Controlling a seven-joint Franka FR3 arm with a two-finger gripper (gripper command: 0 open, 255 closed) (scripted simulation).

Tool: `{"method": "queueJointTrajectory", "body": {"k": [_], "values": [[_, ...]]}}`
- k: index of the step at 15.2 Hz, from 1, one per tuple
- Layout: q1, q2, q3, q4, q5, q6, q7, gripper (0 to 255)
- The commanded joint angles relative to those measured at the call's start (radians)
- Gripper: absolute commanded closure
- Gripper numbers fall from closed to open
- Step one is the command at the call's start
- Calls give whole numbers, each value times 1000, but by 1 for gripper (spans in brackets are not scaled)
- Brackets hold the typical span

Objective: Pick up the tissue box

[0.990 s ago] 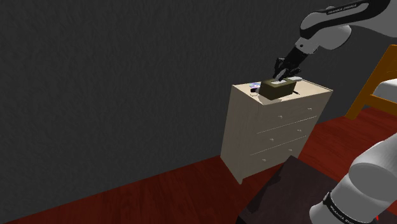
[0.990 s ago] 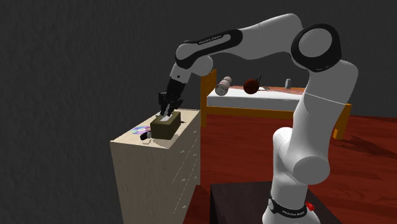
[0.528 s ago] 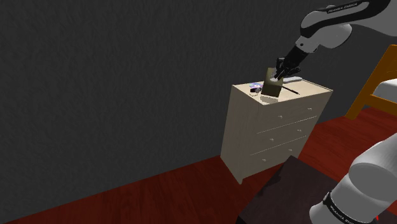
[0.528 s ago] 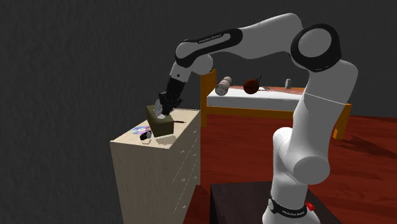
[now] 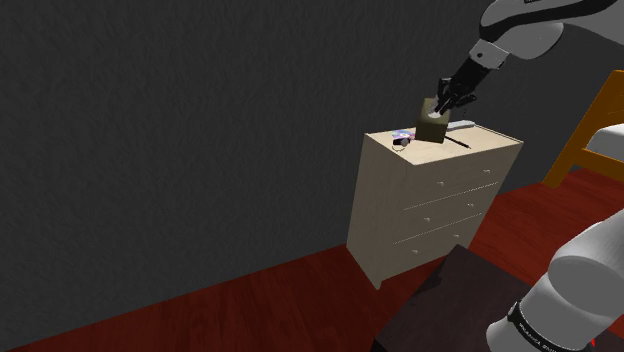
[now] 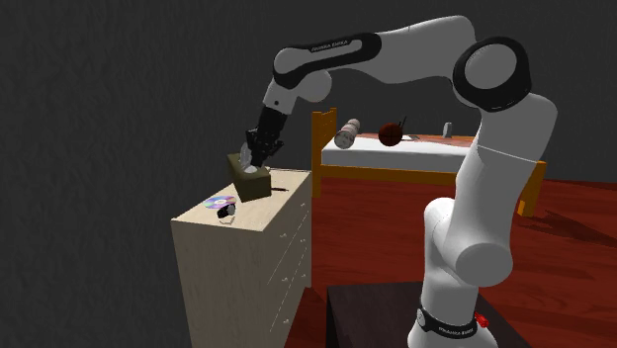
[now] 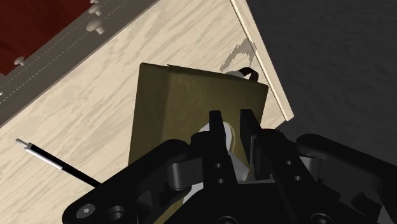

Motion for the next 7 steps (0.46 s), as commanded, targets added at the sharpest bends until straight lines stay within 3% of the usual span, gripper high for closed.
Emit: {"method": "queueJointTrajectory", "body": {"k": [1, 7], "values": [[0, 0, 1, 27, -3, -26, 8, 255], [1, 4, 1, 86, -7, -80, 22, 255]]}}
